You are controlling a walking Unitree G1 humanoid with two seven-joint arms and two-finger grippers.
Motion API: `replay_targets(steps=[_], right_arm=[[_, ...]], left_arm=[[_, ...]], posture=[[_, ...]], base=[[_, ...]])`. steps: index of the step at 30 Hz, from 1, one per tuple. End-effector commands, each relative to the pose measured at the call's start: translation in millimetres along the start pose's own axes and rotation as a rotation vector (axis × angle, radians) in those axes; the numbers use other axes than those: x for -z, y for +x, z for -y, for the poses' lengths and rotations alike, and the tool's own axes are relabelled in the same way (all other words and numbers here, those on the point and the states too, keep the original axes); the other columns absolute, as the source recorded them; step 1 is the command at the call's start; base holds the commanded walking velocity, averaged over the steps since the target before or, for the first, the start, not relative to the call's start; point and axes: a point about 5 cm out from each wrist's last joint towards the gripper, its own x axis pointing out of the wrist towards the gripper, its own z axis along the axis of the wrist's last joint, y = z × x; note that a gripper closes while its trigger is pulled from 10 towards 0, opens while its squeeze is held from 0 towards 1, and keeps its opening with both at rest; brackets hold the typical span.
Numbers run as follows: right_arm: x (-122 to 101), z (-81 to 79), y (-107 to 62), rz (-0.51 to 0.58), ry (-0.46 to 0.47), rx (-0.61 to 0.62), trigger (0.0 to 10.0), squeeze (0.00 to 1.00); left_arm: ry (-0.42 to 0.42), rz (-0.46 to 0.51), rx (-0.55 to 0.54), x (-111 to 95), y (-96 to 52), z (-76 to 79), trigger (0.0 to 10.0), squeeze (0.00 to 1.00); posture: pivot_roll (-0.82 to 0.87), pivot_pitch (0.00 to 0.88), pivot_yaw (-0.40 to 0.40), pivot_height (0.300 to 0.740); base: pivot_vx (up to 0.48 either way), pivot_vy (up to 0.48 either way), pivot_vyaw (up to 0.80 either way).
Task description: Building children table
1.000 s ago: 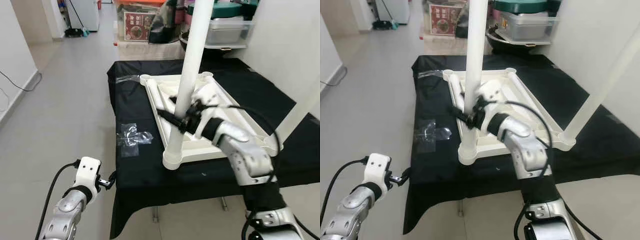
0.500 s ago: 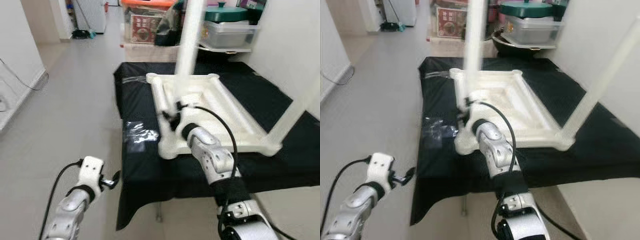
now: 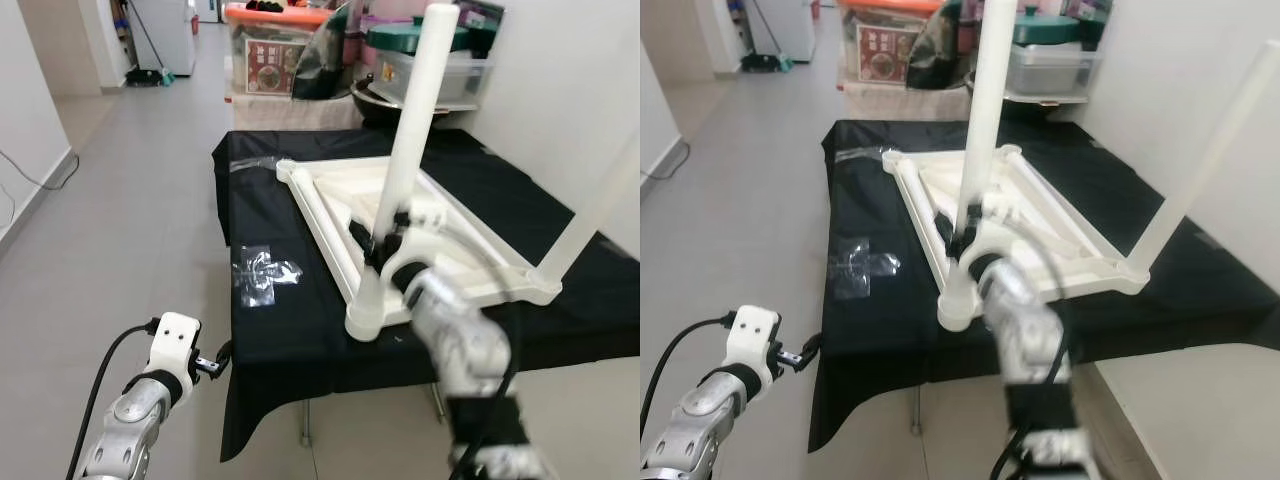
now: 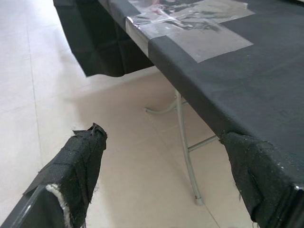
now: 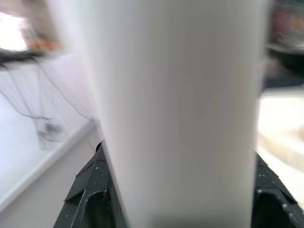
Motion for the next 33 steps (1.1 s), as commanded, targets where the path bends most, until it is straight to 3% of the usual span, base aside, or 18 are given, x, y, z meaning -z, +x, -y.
replay_targets(steps=[1,2,6,11,12,15,17,18,19,20,22,23,25,26,27,29,30,33], right_arm=[[-1,-11.3,0.9,-0.008,-0.01,-0.21,10.0,0.0],[2,-11.2,-2.0,-0.042,-0.104,-0.324,10.0,0.0],[24,-10.4,-1.2,-0.152,-0.2,-0.432,10.0,0.0],[47,-22.1,5.5,-0.217,-0.211,-0.484,9.3,0.0],[51,-21.0,11.9,-0.221,-0.208,-0.424,0.0,0.0],[53,-18.9,16.1,-0.225,-0.206,-0.389,0.0,0.0],[58,18.8,24.0,-0.252,-0.158,0.108,0.0,0.0],[58,18.8,24.0,-0.252,-0.158,0.108,0.0,0.0],[63,40.5,15.5,-0.274,-0.119,0.397,0.0,0.0],[63,40.5,15.5,-0.274,-0.119,0.397,0.0,0.0],[69,50.4,-4.4,-0.275,-0.074,0.672,0.0,0.0],[68,35.7,-8.0,-0.241,-0.057,0.668,3.9,0.0],[66,24.4,-9.7,-0.213,-0.045,0.646,3.9,0.0],[61,7.3,-7.9,-0.172,-0.048,0.575,10.0,0.0],[61,7.3,-7.9,-0.172,-0.048,0.575,10.0,0.0],[51,-24.9,-4.8,-0.075,-0.016,0.403,10.0,0.0],[47,-33.1,-3.9,-0.034,-0.012,0.34,10.0,1.0],[40,-35.4,-0.3,-0.015,-0.007,0.225,10.0,1.0]], left_arm=[[-0.005,0.003,0.039,1,2.8,8.5,10.0,0.0],[-0.006,0.003,0.04,1,3.1,9.5,10.0,0.0],[-0.007,0.007,0.042,0,3.5,10.9,10.0,0.0],[-0.005,0.01,0.032,-1,2.9,8.4,10.0,0.0],[-0.003,0.009,0.026,-1,1.6,6.7,10.0,0.0],[-0.002,0.007,0.023,0,0.7,5.6,10.0,0.0],[-0.001,0.002,0.018,2,-2.2,3.9,10.0,0.0],[-0.001,0.002,0.018,2,-2.2,3.9,10.0,0.0],[-0.002,0.001,0.018,2,-2.9,4.3,10.0,0.0],[-0.002,0.001,0.018,2,-2.9,4.3,10.0,0.0],[-0.004,-0.001,0.023,3,-2.2,6.5,10.0,0.0],[-0.005,-0.001,0.027,2,-1.3,7.7,10.0,0.0],[-0.005,-0.001,0.03,2,-0.8,8.3,10.0,0.0],[-0.005,-0.001,0.034,2,-0.3,8.5,10.0,0.0],[-0.005,-0.001,0.034,2,-0.3,8.5,10.0,0.0],[0.001,-0.003,0.042,1,0.3,8.4,10.0,0.0],[0.003,-0.005,0.043,1,1.1,8.4,10.0,0.0],[0.004,-0.005,0.043,1,2.3,7.9,10.0,0.0]], posture=[[0.03,0.0,-0.085,0.74],[0.03,0.0,-0.086,0.74],[0.05,0.0,-0.097,0.74],[0.06,0.0,-0.104,0.74],[0.07,0.0,-0.107,0.74],[0.07,0.0,-0.107,0.74],[0.06,0.0,-0.105,0.74],[0.06,0.0,-0.105,0.74],[0.06,0.0,-0.101,0.74],[0.06,0.0,-0.101,0.74],[0.06,0.0,-0.097,0.74],[0.05,0.0,-0.089,0.74],[0.05,0.0,-0.089,0.74],[0.04,0.0,-0.083,0.74],[0.04,0.0,-0.083,0.74],[0.04,0.0,-0.083,0.74],[0.04,0.0,-0.08,0.74],[0.04,0.0,-0.084,0.74]], base=[[0.0,0.0,0.0],[0.0,0.0,0.0],[0.0,0.0,0.0],[0.0,0.0,0.0],[0.0,0.0,0.0],[0.0,0.0,0.0],[0.0,0.0,0.0],[0.0,0.0,0.0],[0.0,0.0,0.0],[0.0,0.0,0.0],[0.0,0.0,0.0],[0.0,0.0,0.0],[0.0,0.0,0.0],[0.0,0.0,0.0],[0.0,0.0,0.0],[0.0,0.0,0.0],[0.0,0.0,0.0],[0.0,0.0,0.0]])
